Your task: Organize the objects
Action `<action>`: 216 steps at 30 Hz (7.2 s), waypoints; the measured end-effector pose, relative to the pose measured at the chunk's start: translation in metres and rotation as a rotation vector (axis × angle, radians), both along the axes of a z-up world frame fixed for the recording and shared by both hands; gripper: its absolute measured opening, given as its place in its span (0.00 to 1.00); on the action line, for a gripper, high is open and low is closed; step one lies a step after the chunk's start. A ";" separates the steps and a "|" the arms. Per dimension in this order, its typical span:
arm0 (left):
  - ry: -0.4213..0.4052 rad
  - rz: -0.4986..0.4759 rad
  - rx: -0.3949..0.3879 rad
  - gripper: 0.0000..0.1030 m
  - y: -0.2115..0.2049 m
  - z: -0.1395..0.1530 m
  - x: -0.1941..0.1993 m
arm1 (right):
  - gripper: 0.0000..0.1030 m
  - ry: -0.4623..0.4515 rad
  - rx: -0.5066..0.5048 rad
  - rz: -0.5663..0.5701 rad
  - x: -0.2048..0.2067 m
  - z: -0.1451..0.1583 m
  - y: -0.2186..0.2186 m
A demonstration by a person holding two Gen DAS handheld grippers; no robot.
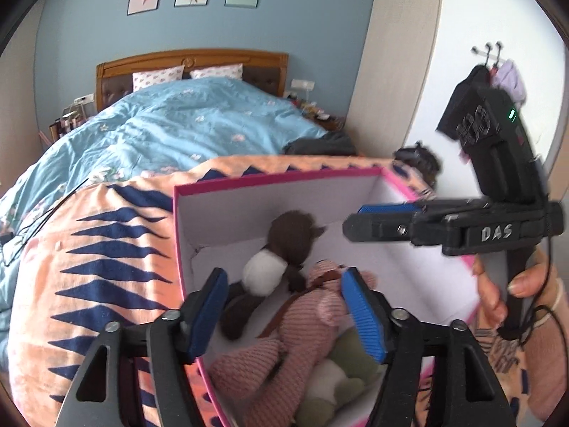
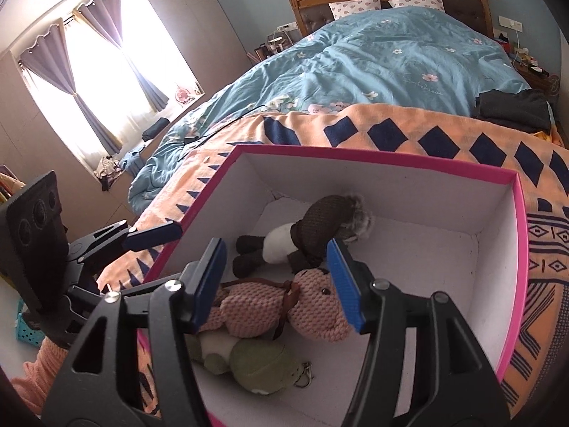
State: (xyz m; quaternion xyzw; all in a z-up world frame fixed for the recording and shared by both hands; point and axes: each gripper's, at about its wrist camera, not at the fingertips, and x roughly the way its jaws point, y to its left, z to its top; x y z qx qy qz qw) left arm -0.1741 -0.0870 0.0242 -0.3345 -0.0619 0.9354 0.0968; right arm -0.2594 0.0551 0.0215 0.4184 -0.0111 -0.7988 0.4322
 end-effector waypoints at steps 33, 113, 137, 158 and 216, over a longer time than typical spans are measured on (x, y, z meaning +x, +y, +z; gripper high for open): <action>0.096 -0.390 0.166 1.00 0.135 -0.020 0.159 | 0.71 0.040 -0.039 -0.131 0.189 -0.038 0.174; 0.066 -0.453 0.176 0.40 0.147 0.023 0.108 | 0.41 0.064 -0.344 -0.041 0.159 0.011 0.152; -0.025 -0.350 0.096 0.40 0.136 0.004 0.019 | 0.41 0.064 -0.240 -0.106 0.072 0.002 0.122; -0.144 -0.284 0.075 0.40 0.135 -0.034 -0.021 | 0.41 0.119 0.038 -0.197 0.038 -0.023 0.101; -0.231 0.021 0.164 0.70 0.080 -0.026 -0.060 | 0.52 0.109 -0.093 -0.210 0.092 -0.012 0.150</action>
